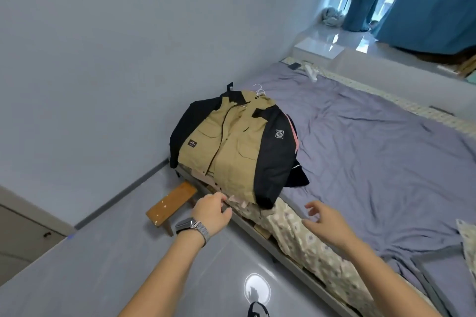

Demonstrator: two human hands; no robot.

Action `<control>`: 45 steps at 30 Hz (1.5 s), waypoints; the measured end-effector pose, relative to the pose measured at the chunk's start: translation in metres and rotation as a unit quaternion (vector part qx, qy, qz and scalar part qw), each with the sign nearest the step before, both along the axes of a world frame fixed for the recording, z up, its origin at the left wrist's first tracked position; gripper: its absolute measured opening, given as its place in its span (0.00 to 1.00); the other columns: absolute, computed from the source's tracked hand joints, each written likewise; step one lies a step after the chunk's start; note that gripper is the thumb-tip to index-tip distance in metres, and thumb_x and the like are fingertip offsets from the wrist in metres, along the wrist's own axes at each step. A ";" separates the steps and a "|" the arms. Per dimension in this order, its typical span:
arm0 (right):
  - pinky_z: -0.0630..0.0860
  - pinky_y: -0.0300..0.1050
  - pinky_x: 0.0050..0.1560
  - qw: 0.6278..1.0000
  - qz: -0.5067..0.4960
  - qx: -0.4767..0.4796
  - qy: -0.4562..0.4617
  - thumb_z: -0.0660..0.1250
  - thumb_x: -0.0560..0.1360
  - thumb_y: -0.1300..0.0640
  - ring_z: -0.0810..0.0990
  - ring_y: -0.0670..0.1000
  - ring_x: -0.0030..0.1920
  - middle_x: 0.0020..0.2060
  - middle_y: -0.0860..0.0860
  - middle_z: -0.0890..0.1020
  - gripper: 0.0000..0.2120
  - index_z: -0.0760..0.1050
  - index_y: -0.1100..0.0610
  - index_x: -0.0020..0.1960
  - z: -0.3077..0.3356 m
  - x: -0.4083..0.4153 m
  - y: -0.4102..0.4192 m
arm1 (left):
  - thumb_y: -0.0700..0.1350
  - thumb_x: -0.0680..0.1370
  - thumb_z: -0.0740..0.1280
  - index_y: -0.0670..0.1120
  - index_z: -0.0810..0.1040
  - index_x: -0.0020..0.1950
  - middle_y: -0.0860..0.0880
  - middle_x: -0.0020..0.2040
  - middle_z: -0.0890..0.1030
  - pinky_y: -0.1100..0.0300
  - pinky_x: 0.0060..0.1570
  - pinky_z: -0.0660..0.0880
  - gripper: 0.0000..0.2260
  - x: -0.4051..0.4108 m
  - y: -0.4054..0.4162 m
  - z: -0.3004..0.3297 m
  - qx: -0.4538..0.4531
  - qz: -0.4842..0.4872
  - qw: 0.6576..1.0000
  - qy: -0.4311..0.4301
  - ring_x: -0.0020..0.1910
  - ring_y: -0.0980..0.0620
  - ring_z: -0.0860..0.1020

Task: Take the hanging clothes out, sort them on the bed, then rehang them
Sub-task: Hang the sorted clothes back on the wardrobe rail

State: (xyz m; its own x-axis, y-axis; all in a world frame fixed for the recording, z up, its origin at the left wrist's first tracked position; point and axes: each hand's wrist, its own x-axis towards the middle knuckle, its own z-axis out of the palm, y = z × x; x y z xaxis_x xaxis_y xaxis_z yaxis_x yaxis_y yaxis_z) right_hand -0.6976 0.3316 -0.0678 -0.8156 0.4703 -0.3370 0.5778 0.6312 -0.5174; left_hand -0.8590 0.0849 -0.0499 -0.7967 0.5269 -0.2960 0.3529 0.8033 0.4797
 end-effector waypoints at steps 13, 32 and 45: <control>0.75 0.40 0.51 0.998 0.011 -0.009 -0.057 0.65 0.75 0.53 0.77 0.45 0.49 0.50 0.44 0.77 0.14 0.73 0.50 0.60 -0.038 -0.233 0.044 | 0.49 0.77 0.63 0.48 0.72 0.64 0.55 0.45 0.76 0.62 0.50 0.75 0.16 -0.215 0.016 -0.024 -0.004 0.032 0.996 -0.080 0.48 0.55 0.77; 0.72 0.41 0.58 0.980 0.026 -0.059 -0.188 0.62 0.74 0.57 0.76 0.50 0.55 0.51 0.49 0.76 0.20 0.68 0.55 0.66 -0.164 -0.505 0.197 | 0.50 0.78 0.60 0.53 0.72 0.62 0.56 0.55 0.76 0.60 0.58 0.72 0.13 -0.476 0.162 -0.102 0.007 0.073 0.995 -0.064 0.56 0.58 0.73; 0.71 0.51 0.60 0.984 -0.057 0.009 -0.169 0.67 0.73 0.56 0.67 0.59 0.65 0.64 0.57 0.70 0.28 0.62 0.59 0.70 -0.240 -0.686 0.352 | 0.48 0.78 0.62 0.51 0.71 0.63 0.55 0.55 0.75 0.60 0.58 0.72 0.13 -0.587 0.281 -0.143 0.019 0.075 0.995 -0.063 0.56 0.56 0.72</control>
State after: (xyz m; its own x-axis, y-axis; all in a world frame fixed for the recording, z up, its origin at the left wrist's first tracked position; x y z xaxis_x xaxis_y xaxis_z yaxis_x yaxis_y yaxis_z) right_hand -1.3836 0.6834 -0.3081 -0.6002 0.5598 -0.5713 0.7822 0.5600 -0.2731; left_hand -1.4455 0.3664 -0.1932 -0.8249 0.4173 -0.3813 0.1653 0.8232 0.5432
